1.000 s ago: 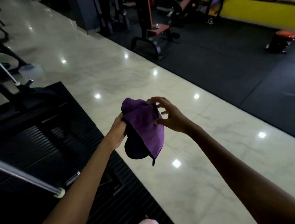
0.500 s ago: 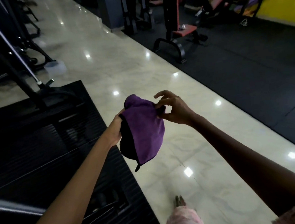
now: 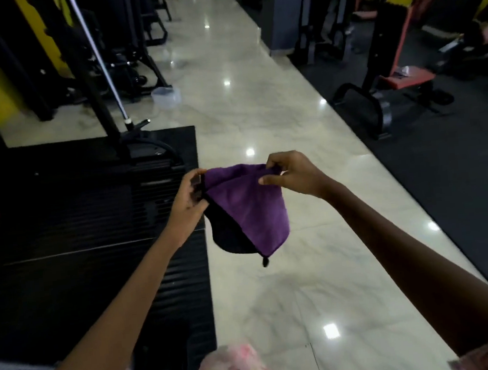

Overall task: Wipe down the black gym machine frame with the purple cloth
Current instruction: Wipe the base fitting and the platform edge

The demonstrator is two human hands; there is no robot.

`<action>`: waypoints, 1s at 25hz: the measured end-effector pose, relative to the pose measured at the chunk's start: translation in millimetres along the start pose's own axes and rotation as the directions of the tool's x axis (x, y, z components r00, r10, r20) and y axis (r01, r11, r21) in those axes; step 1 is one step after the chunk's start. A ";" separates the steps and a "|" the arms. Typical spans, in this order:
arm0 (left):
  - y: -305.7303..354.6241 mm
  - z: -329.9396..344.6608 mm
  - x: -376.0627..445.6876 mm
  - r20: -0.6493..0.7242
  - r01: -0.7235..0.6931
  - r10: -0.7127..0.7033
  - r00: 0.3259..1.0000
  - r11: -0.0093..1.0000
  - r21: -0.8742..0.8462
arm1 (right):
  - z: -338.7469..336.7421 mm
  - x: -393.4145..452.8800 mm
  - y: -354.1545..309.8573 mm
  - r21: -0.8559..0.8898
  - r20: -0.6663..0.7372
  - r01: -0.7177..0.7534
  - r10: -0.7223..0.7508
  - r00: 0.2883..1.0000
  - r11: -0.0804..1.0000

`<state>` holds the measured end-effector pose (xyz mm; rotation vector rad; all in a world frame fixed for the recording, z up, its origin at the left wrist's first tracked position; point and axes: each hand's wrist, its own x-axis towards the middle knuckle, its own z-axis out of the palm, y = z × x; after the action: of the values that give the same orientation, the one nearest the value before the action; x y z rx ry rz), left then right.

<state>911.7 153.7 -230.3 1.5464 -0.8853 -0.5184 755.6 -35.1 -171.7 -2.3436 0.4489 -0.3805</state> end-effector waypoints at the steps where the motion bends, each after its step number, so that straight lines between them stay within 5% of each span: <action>1: -8.6 2.5 9.3 -0.017 -0.015 0.016 1.000 0.999 0.049 | 0.1 14.2 9.1 0.025 0.002 0.029 -0.030 1.000 0.999; 5: -45.7 1.0 63.8 0.045 -0.065 0.055 0.997 0.964 0.257 | -2.6 79.2 41.4 -0.068 0.115 0.121 -0.113 0.987 0.990; 9: -65.6 -3.8 139.3 0.274 0.186 -0.249 0.929 0.954 0.236 | -9.8 159.8 69.9 -0.186 0.322 0.272 -0.203 0.925 0.944; 11: -72.5 -3.2 183.0 0.278 0.251 -0.350 0.894 0.908 0.336 | -14.4 209.2 79.8 -0.222 0.422 0.299 -0.186 0.887 0.928; 16: -78.7 17.1 293.5 0.212 -0.141 -0.006 0.977 0.729 0.670 | -34.4 321.9 100.1 -0.292 0.482 0.391 -0.219 0.848 0.873; 21: -110.0 3.3 396.1 0.227 -0.155 -0.021 0.974 0.669 0.727 | -55.9 415.4 144.8 -0.305 0.438 0.388 -0.234 0.868 0.870; 25: -124.3 -28.5 479.2 0.284 -0.090 -0.140 0.948 0.740 0.667 | -60.0 493.2 192.2 -0.295 0.465 0.410 -0.245 0.851 0.863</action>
<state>1254.8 -202.2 -269.3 2.1777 -1.4137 -0.4985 1133.7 -409.8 -192.0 -2.8017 -0.1142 0.0710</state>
